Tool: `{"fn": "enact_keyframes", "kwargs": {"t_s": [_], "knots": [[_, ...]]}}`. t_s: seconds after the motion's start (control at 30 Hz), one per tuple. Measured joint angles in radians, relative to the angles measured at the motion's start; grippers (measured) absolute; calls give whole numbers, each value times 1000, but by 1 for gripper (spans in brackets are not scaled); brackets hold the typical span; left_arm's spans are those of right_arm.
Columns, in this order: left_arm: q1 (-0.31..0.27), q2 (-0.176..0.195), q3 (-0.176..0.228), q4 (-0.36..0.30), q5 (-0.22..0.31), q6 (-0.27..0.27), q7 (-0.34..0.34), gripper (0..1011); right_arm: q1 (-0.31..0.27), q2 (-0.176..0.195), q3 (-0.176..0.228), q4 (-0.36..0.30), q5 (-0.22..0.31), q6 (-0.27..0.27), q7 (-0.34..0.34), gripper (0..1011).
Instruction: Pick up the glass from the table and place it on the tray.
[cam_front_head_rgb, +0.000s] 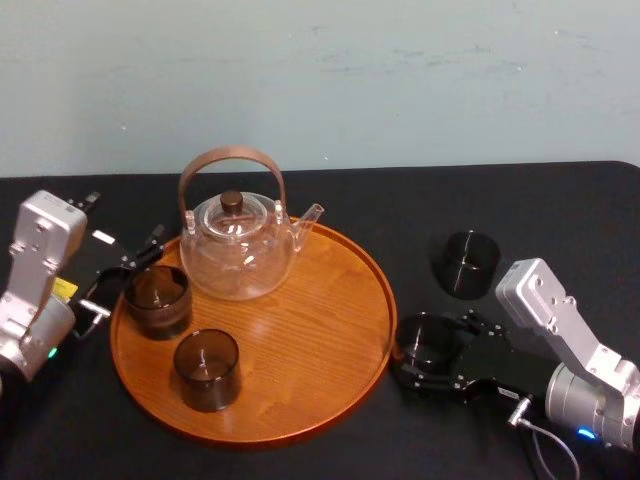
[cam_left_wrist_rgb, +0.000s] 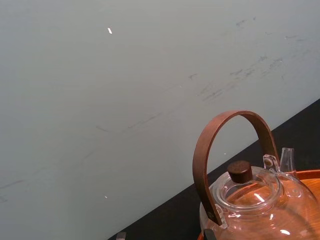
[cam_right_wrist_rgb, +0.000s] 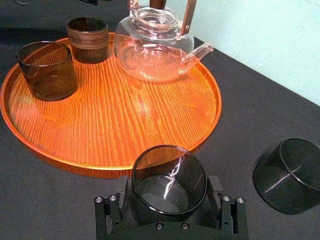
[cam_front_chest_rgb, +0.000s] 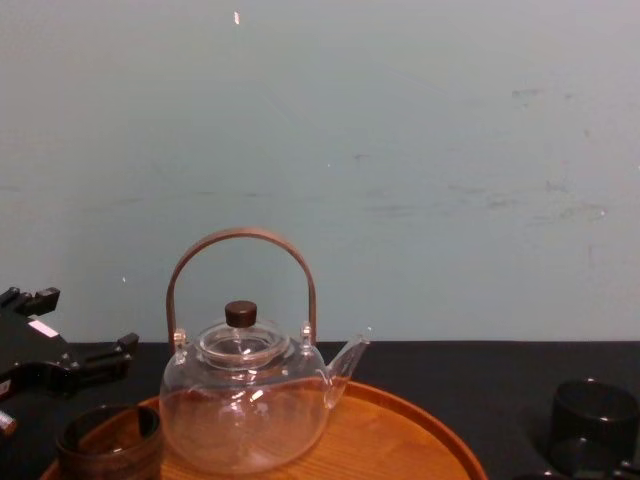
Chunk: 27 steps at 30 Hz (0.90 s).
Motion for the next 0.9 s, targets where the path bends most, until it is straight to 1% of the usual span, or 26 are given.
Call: {"fn": "enact_keyframes", "kwargs": {"t_s": [0.33, 0.5, 0.83, 0.87, 0.9], "knots": [[0, 0, 0, 0, 0, 0, 0, 1002, 28, -14, -18, 25, -8, 12, 8, 1003], [0, 0, 0, 0, 0, 0, 0, 1001, 37, -20, -31, 34, -27, 14, 0, 1002], [0, 0, 0, 0, 0, 0, 0, 1001, 36, -18, -29, 33, -25, 14, 1, 1002], [0, 0, 0, 0, 0, 0, 0, 1001, 36, -18, -29, 32, -24, 14, 1, 993], [0, 0, 0, 0, 0, 0, 0, 1001, 36, -18, -28, 32, -23, 14, 1, 960]]}}
